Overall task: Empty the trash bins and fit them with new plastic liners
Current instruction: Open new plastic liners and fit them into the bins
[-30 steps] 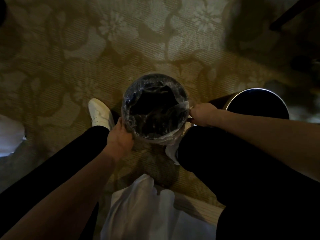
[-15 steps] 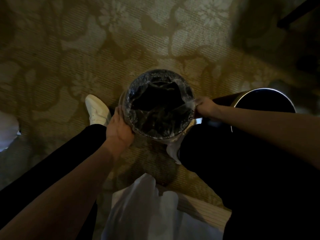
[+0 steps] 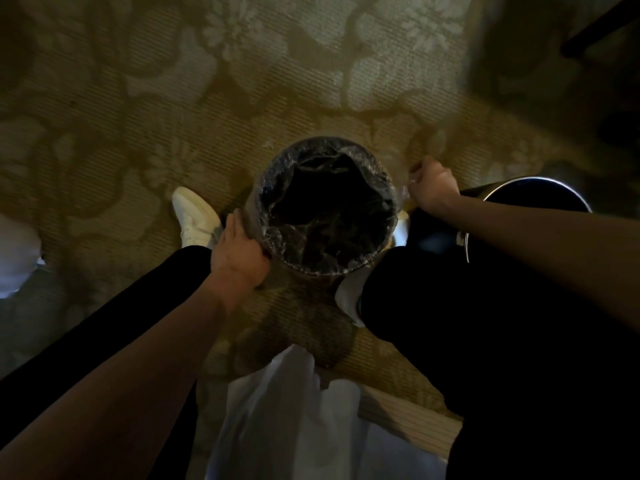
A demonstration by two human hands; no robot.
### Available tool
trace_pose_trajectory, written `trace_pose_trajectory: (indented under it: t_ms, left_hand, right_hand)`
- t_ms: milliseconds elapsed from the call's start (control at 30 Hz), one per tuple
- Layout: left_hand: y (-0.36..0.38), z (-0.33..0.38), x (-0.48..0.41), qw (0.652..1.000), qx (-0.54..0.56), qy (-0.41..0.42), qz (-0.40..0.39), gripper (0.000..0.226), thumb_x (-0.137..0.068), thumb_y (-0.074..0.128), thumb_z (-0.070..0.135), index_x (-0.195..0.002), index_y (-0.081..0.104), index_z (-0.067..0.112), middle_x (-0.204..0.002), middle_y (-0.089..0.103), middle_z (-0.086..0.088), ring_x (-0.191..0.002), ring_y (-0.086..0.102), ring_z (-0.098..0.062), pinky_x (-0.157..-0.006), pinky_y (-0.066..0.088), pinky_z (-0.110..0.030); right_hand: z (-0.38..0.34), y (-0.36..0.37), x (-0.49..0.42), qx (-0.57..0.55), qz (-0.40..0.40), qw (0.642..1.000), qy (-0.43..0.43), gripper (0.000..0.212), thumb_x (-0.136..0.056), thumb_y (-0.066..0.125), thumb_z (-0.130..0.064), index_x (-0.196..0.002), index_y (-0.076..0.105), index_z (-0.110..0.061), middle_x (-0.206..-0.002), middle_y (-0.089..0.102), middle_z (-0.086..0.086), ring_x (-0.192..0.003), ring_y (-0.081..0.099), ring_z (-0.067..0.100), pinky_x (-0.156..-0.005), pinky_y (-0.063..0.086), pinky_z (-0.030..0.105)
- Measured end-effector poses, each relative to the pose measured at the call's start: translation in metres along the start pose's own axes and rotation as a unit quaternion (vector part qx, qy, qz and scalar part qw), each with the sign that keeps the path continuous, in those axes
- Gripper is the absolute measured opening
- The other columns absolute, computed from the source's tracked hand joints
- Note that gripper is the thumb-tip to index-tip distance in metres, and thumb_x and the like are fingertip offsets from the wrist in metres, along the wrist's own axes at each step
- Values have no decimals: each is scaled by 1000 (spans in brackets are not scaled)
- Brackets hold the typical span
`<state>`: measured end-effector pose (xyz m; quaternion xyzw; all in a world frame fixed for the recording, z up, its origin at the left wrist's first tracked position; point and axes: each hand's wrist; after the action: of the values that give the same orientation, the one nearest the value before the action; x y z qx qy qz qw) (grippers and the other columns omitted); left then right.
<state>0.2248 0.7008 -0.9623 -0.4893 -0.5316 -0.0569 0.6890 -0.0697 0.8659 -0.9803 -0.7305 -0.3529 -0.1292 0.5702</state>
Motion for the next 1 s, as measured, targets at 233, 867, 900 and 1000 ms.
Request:
trace_pose_trajectory:
  t_ms: [233,867,900,1000]
  left_hand:
    - [-34,3,11,903,378,-123,165,27,-99,40,21,-104,61,4,-108,64,-19,-101,58,-37,-79,41,-37]
    - [-96,27,49,799,599,-13,38,46,-101,50,30,-145,39,21,-141,49,3,-127,47,-18,-98,39,-34]
    - [-105,34,61,806,590,-3,40,45,-102,49,30,-145,39,22,-140,48,5,-130,46,-19,-95,38,-32]
    - [-132,70,90,837,545,33,41,41,-102,49,32,-141,43,21,-133,51,4,-127,47,-22,-90,37,-31]
  right_hand:
    - [-40,-18,5,-155,17,987,-33,41,-100,40,-47,-104,61,-12,-106,70,14,-96,66,32,-92,53,43]
    - [-43,-79,36,-297,-117,948,17,59,-100,35,-59,-112,63,-9,-90,65,7,-73,61,15,-62,50,24]
    - [-31,-91,48,-301,-119,946,19,55,-101,37,-57,-111,62,-9,-87,65,6,-68,61,14,-58,48,23]
    - [19,-125,93,-306,-107,946,23,37,-102,43,-46,-102,60,-13,-87,67,6,-61,64,11,-58,46,22]
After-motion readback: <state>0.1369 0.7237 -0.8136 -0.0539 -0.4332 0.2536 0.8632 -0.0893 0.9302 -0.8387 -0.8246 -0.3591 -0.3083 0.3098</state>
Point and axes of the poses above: each hand's wrist, its own x-axis away from the middle knuckle, its own y-axis out of the palm, z = x × y
